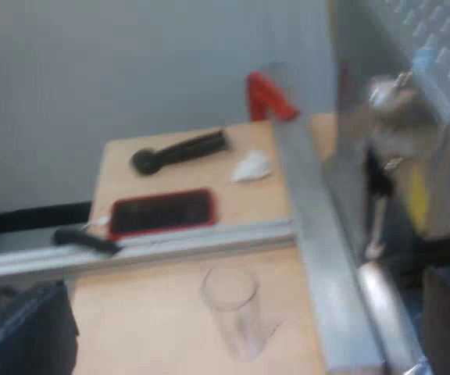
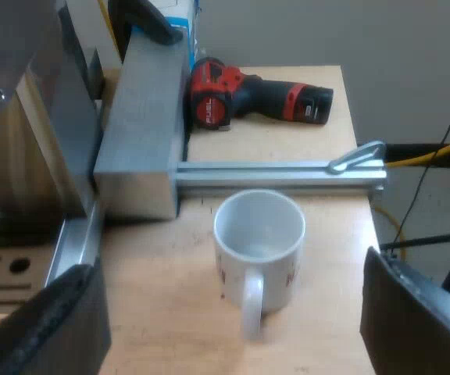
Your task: Grind coffee beans and then tamp
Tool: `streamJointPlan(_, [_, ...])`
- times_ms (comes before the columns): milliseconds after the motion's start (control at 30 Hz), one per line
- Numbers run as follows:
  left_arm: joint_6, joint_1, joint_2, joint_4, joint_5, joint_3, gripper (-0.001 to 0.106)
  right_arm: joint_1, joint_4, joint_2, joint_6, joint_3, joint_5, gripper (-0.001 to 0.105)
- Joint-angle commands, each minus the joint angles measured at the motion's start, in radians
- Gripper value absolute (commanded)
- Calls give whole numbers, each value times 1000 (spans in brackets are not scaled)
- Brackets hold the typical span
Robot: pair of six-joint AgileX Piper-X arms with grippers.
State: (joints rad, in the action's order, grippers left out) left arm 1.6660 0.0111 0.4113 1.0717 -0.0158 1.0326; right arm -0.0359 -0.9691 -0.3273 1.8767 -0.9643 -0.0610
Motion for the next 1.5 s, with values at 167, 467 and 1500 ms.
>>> streamJointPlan(167, [12, -5, -296, 25, -52, -113, 90, -3, 0, 157, 6, 104, -3, 69])
streamJointPlan(467, [12, -5, -484, 118, -62, -150, 90, -3, -2, 366, 6, 202, -3, 69])
streamJointPlan(1500, [60, -1, -563, 13, -97, -420, 90, 1, 0, 380, -3, 375, -101, 69])
